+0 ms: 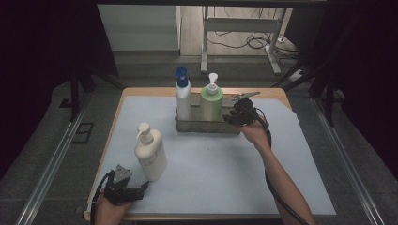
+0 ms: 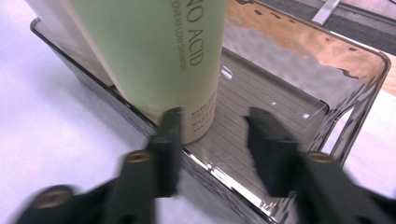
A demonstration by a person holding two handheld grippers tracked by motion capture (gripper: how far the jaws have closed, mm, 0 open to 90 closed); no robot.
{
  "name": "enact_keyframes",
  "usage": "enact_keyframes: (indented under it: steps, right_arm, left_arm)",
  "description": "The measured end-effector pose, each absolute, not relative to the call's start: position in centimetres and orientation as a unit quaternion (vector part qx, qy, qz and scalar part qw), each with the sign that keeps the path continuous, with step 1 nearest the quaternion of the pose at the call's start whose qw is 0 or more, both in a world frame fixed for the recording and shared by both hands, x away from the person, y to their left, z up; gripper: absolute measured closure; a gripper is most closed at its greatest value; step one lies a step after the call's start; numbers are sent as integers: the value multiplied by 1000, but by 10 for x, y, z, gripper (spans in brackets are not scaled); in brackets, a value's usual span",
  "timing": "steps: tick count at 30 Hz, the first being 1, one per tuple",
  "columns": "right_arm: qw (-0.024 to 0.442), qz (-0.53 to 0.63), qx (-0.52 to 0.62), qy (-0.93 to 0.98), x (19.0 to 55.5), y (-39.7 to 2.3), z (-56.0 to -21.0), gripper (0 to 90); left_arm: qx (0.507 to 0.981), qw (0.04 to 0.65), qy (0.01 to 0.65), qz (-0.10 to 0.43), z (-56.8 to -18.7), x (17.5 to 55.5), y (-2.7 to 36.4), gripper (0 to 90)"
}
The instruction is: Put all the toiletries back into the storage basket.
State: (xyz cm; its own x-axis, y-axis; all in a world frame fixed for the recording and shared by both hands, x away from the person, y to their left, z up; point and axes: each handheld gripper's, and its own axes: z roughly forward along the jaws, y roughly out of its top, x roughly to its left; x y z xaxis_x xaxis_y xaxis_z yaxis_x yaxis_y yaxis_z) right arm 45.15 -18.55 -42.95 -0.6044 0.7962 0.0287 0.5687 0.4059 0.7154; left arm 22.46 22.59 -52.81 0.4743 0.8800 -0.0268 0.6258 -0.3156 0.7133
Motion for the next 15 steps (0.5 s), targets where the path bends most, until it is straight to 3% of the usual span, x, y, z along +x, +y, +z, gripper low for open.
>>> enact_keyframes:
  steps: [8, 15]
  right_arm:
    - [177, 353, 440, 806, 465, -181, -440, 879]
    - [178, 351, 447, 803, 475, -170, -445, 895]
  left_arm:
    - [789, 338, 477, 188, -528, 225, 226, 122]
    - [789, 339, 477, 187, -528, 225, 226, 122]
